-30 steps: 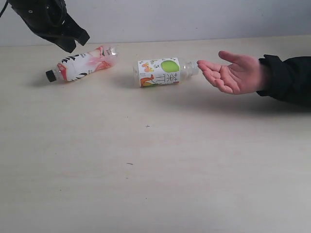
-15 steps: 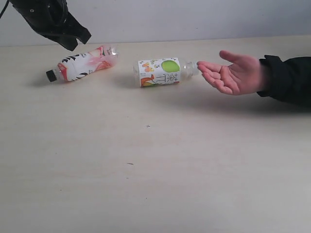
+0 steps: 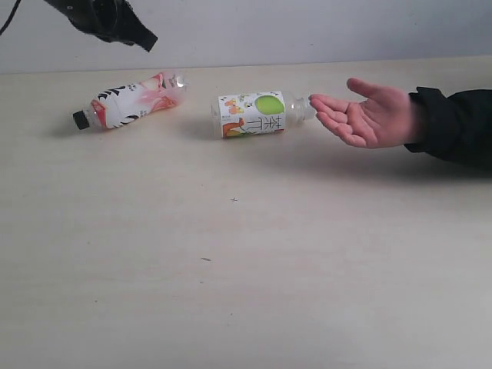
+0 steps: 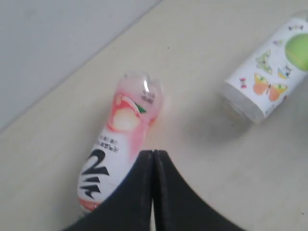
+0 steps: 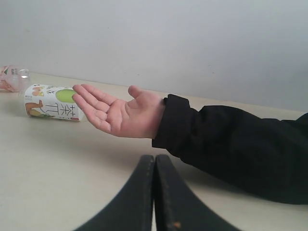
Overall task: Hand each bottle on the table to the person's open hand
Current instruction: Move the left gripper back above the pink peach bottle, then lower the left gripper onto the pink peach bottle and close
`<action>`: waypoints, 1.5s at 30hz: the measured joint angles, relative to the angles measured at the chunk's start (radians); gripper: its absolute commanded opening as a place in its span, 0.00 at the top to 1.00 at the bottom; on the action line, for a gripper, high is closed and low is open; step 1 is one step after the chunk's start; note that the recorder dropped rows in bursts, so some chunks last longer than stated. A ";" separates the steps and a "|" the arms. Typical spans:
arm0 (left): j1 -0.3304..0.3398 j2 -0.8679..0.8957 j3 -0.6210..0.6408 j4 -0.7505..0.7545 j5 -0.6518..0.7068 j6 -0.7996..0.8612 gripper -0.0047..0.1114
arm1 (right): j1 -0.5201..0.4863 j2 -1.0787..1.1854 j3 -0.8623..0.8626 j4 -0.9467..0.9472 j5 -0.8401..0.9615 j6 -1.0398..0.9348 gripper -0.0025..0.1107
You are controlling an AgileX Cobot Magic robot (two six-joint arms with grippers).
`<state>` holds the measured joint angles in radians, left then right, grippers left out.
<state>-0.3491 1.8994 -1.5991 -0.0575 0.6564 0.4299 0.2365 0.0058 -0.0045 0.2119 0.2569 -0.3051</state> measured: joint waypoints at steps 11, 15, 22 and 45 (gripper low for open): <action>0.041 0.012 -0.271 0.000 0.088 0.061 0.95 | 0.000 0.000 0.000 0.000 0.000 0.000 0.98; 0.058 0.133 -0.386 0.000 0.283 0.092 0.95 | 0.000 0.000 0.000 0.000 0.000 0.000 0.98; 0.058 0.342 -0.542 0.000 0.353 0.173 0.95 | 0.000 0.000 0.000 0.000 0.000 0.000 0.98; 0.070 0.497 -0.619 0.004 0.393 0.468 0.22 | 0.000 0.000 0.000 0.000 0.000 0.000 0.98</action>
<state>-0.2788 2.3961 -2.2181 -0.0536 1.0496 0.8975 0.2365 0.0058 -0.0045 0.2119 0.2569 -0.3051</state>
